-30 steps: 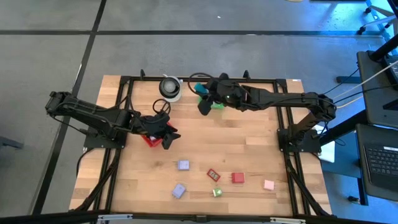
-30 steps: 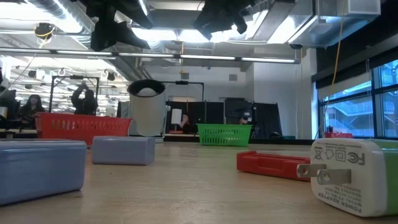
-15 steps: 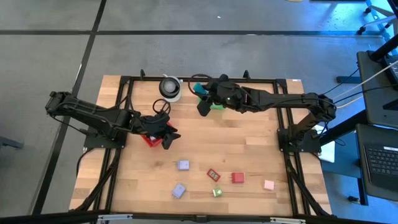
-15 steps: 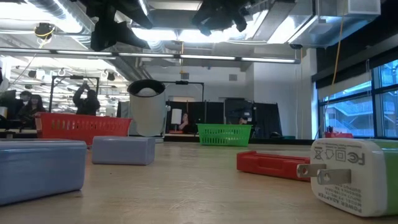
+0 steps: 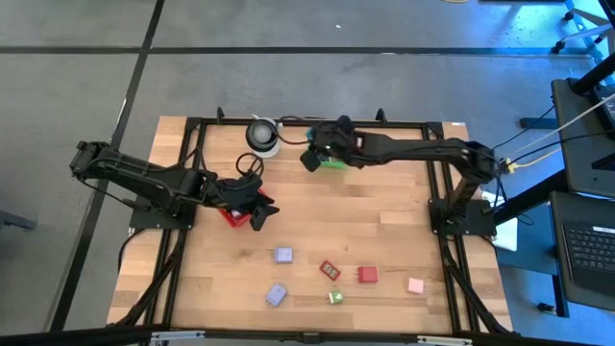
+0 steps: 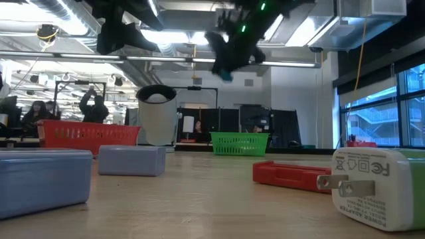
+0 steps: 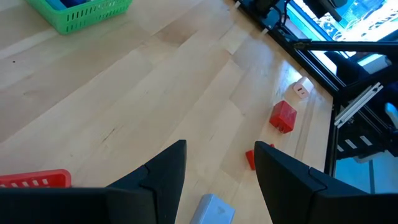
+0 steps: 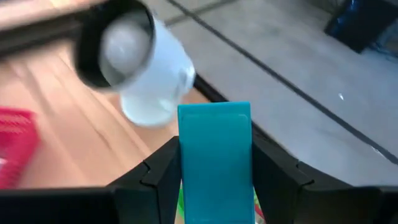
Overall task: Pick & Place Office items
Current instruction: Put the light blue digital clock into the green bin, then put the top light purple charger adapter into the red bin
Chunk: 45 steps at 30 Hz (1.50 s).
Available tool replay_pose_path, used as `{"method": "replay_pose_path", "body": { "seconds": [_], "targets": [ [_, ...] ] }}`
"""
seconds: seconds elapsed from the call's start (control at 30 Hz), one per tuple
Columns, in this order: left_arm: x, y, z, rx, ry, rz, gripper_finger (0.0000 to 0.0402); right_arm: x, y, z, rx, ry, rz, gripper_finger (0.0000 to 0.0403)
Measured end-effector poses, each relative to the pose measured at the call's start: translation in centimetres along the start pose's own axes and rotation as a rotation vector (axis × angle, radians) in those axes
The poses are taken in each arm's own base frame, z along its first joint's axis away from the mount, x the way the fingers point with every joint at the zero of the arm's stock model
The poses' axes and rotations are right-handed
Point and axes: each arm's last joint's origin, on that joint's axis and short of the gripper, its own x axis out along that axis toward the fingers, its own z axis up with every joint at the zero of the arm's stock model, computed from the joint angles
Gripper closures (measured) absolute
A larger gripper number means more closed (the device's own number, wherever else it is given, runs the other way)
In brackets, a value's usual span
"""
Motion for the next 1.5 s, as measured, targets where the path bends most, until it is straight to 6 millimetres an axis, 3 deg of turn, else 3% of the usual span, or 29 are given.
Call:
{"method": "replay_pose_path", "body": {
  "seconds": [0.23, 0.47, 0.83, 1.03, 1.5],
  "targets": [
    [0.0, 0.0, 0.0, 0.000, 0.000, 0.000, 0.0217, 5.9, -2.2, -2.4, 0.027, 0.134, -0.113, 0.0237],
    [0.0, 0.0, 0.0, 0.000, 0.000, 0.000, 0.0217, 8.4, -3.4, -4.2, 0.096, 0.250, -0.120, 0.0237],
    [0.0, 0.0, 0.0, 0.000, 0.000, 0.000, 0.0217, 10.3, -3.0, -6.6, 0.039, 0.361, -0.140, 0.0237],
    [0.0, 0.0, 0.0, 0.000, 0.000, 0.000, 0.0217, 10.6, -3.1, -6.9, 0.033, 0.380, -0.138, 0.0232],
    [0.0, 0.0, 0.0, 0.000, 0.000, 0.000, 0.0217, 10.6, -3.4, -7.0, 0.005, 0.395, -0.144, 0.0161]
  ]
}}
